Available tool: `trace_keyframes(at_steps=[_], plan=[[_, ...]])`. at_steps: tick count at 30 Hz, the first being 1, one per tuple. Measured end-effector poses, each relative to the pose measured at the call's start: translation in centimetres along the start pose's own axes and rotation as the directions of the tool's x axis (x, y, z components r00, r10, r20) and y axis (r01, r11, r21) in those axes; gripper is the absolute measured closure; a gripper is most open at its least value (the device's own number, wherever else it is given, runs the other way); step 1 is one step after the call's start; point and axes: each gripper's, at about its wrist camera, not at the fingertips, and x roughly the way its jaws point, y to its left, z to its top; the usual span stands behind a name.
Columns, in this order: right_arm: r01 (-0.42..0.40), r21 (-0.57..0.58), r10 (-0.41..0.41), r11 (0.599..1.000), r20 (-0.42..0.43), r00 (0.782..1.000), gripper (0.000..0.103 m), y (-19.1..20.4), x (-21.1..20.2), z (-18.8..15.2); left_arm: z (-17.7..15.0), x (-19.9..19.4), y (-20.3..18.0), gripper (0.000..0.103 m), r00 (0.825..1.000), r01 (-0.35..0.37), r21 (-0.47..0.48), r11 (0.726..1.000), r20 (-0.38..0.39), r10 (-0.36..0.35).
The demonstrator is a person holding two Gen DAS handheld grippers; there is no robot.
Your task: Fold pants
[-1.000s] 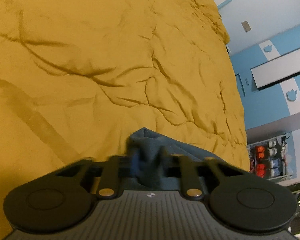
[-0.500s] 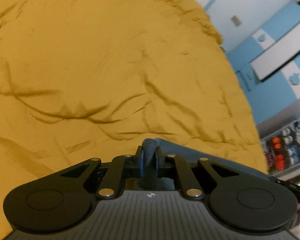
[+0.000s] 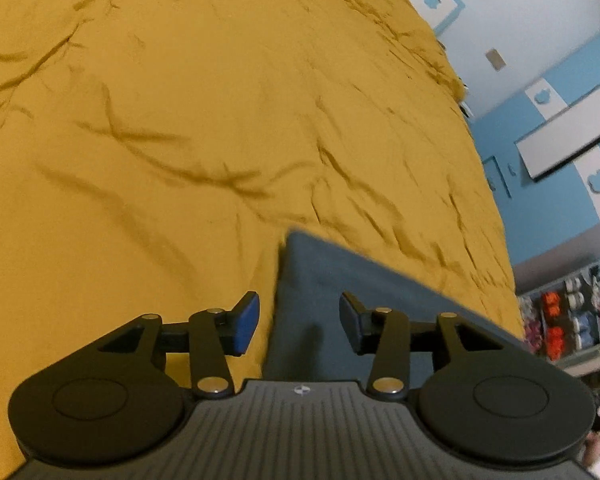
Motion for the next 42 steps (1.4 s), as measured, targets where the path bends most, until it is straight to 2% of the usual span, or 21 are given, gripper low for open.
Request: trace_keyframes(at_steps=[2,4,9,12,14,17,19,21,23,26,27,30,33,37,42], plan=[[-0.039,0.055,0.041,0.998,-0.032,0.999,0.030,-0.8,-0.2,-0.7,-1.3,-0.5,-0.9,0.050,1.000,-0.003,0.039,0.999,-0.006,0.003],[-0.053,0.085,0.059,0.995,-0.073,0.996,0.029,-1.6,0.0,-1.1,-2.7,-0.8,-1.3,0.050,0.999,-0.040,0.069,0.997,-0.021,0.042],[-0.083,0.172,0.107,0.982,-0.135,0.985,0.029,-3.6,0.5,-2.0,-5.5,-0.4,0.0,0.047,0.990,-0.073,0.046,0.996,-0.116,0.078],[-0.107,0.214,0.141,0.971,-0.150,0.979,0.029,-4.8,1.2,-2.1,-6.7,-0.3,0.5,0.047,0.981,-0.106,0.076,0.991,-0.153,0.117],[-0.117,0.223,0.157,0.968,-0.171,0.973,0.029,-5.4,1.8,-1.8,-7.1,-0.5,0.5,0.047,0.978,-0.113,0.082,0.990,-0.168,0.126],[-0.122,0.213,0.168,0.969,-0.211,0.963,0.030,-5.7,2.9,-1.2,-7.5,-0.7,0.1,0.047,0.962,-0.136,0.122,0.983,-0.221,0.161],[-0.115,0.204,0.159,0.972,-0.214,0.964,0.030,-5.5,2.8,-1.1,-8.1,-1.2,-0.2,0.047,0.954,-0.147,0.158,0.976,-0.239,0.182],[-0.109,0.168,0.143,0.980,-0.205,0.968,0.030,-4.8,2.4,-1.2,-8.6,-2.2,-0.5,0.047,0.955,-0.143,0.184,0.972,-0.231,0.184],[-0.094,0.136,0.118,0.986,-0.181,0.976,0.032,-4.3,1.8,-1.5,-8.9,-3.3,-0.8,0.048,0.966,-0.129,0.206,0.970,-0.193,0.170],[-0.080,0.100,0.094,0.992,-0.137,0.986,0.035,-3.1,0.5,-1.9,-9.2,-5.1,-0.9,0.048,0.987,-0.121,0.229,0.966,-0.078,0.143],[-0.078,0.080,0.088,0.994,-0.126,0.988,0.036,-2.6,0.0,-1.7,-9.4,-5.3,-0.9,0.048,0.987,-0.138,0.239,0.961,-0.051,0.154],[-0.080,-0.020,0.078,0.997,-0.106,0.991,0.037,0.3,-1.1,-0.7,-9.5,-5.6,-1.4,0.052,0.980,-0.183,0.328,0.927,-0.016,0.199],[-0.115,-0.123,0.101,0.986,-0.118,0.988,0.038,4.3,-1.1,0.2,-10.2,-5.2,-2.9,0.054,0.975,-0.195,0.470,0.861,-0.004,0.223],[-0.183,-0.236,0.135,0.954,-0.206,0.969,0.044,10.2,1.5,0.5,-10.6,-3.7,-4.0,0.067,0.959,-0.237,0.594,0.769,0.017,0.282],[-0.251,-0.348,0.132,0.903,-0.330,0.935,0.049,16.9,5.8,-0.2,-11.0,-2.8,-5.1,0.082,0.956,-0.189,0.725,0.663,-0.018,0.291]])
